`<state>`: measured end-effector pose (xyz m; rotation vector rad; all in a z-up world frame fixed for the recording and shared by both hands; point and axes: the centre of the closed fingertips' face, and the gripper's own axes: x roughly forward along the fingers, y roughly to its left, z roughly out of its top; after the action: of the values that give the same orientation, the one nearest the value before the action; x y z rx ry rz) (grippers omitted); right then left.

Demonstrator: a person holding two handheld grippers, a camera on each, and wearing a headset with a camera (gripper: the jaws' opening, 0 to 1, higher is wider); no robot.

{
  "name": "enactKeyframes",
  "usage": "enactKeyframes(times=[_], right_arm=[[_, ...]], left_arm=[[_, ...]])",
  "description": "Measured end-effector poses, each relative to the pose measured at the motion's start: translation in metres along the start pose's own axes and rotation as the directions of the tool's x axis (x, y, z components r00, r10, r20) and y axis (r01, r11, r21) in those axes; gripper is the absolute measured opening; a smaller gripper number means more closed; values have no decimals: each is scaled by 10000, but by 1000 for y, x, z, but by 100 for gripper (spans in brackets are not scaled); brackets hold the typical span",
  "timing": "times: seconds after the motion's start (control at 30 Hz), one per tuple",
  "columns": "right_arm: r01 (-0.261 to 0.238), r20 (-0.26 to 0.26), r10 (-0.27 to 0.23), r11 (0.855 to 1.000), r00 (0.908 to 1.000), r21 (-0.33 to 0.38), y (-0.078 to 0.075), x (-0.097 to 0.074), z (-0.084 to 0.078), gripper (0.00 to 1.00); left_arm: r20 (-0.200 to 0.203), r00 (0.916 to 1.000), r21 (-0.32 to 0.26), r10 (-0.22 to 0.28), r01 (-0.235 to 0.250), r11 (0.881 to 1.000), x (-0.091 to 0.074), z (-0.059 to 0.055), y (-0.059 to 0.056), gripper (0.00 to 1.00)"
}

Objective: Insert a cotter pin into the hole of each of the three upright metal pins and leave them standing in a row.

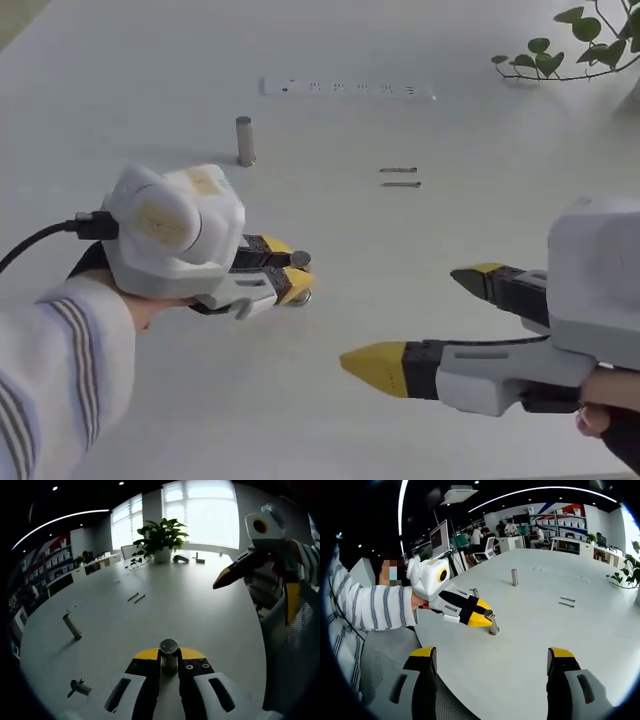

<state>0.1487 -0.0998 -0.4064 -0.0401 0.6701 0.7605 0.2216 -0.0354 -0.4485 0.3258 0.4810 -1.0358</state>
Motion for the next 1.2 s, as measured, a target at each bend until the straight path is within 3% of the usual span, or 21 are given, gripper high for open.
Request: enactKeyframes(times=[0.2, 0.3, 0.47, 0.57, 0.63, 0.73, 0.9, 1.0, 1.07, 1.2], right_arm=[[5, -34, -5, 10000, 10000, 20, -1, 1, -2, 90], [-11, -49, 11, 10000, 10000, 21, -1, 1, -2, 90], [-34, -61, 34, 10000, 10000, -37, -1, 1, -1, 90], [-41, -74, 40, 10000, 10000, -82, -2, 0, 0, 90], [-33, -92, 32, 9999, 10000, -120, -2, 0, 1, 90], [-16, -105, 14, 9999, 9999, -147, -4, -1, 1, 90], [46, -166, -49, 9998, 9999, -177, -7, -2, 1, 90], [119, -166, -122, 9998, 9998, -176, -11, -4, 2, 90], [171, -205, -175, 9997, 9996, -184, -13, -5, 2, 90], [265, -394, -282, 9988, 9988, -416, -21, -8, 3, 90]], left_arm=[[85, 9998, 151, -153, 152, 9998, -1, 0, -1, 10], [145, 9995, -110, -263, 264, 9996, -3, 1, -2, 13], [326, 9988, -410, -372, 386, 9984, -13, 4, -6, 28], [563, 9962, -1070, -665, 722, 9916, -25, 5, -14, 36], [822, 9948, -1303, -608, 712, 9889, -34, 6, -15, 43], [875, 9953, -1611, -419, 557, 9854, -49, 0, -14, 58], [1043, 9945, -2549, 21, 247, 9667, -72, -11, -12, 70], [376, 9990, -3621, 259, -106, 9321, -83, -30, -12, 81], [479, 9982, -3626, 350, -153, 9318, -88, -33, -11, 84], [597, 9944, -4024, 874, -561, 9137, -103, -39, -8, 91]])
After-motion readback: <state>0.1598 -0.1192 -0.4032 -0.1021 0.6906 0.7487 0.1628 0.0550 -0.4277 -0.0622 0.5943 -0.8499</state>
